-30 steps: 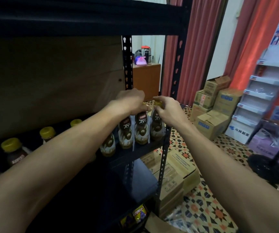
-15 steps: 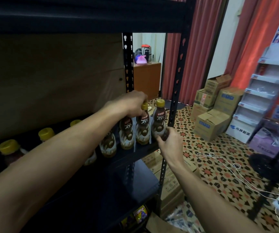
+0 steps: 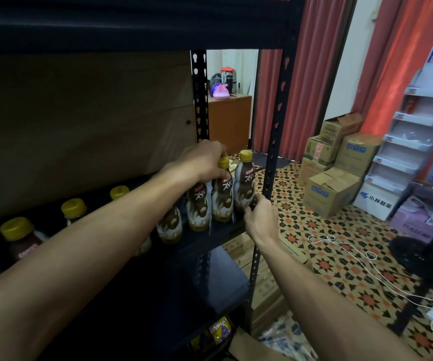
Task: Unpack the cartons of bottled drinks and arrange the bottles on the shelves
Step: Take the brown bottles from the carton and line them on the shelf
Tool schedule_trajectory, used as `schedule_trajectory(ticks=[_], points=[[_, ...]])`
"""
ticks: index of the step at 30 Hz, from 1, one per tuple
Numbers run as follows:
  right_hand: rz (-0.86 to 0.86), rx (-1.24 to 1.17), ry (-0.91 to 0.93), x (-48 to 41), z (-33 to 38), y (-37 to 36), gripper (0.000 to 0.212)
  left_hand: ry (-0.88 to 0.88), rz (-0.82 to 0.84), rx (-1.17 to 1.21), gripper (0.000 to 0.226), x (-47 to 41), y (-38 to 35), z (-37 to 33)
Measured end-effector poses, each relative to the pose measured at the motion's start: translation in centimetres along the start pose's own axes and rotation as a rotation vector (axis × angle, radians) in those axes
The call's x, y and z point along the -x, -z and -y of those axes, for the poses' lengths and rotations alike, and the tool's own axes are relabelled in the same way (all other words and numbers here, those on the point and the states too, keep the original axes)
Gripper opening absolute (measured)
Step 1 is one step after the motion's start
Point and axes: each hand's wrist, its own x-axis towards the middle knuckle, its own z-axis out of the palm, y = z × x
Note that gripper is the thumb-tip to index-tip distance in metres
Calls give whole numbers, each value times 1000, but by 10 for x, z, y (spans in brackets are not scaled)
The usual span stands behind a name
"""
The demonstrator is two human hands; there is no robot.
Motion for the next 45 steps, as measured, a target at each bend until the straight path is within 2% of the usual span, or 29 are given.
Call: schedule_trajectory(ticks=[18, 27, 29, 33, 36, 40, 45], points=[[33, 27, -53, -4, 10, 1, 24, 18, -35, 42, 44, -2, -5, 2], [153, -47, -35, 9, 8, 24, 37, 16, -75, -42, 54, 4, -8, 2], [176, -48, -33, 13, 7, 30, 44, 1, -110, -62, 60, 6, -8, 2], [219, 18, -42, 22, -2, 41, 56, -81, -285, 10, 62, 21, -13, -5], [205, 24, -62, 34, -11, 52, 51, -157, -365, 154, 57, 43, -31, -9], [219, 32, -74, 57, -24, 67, 52, -219, -311, 340, 46, 87, -67, -15], [227, 38, -109, 86, -40, 83, 49, -125, -85, 483, 48, 118, -123, -10]])
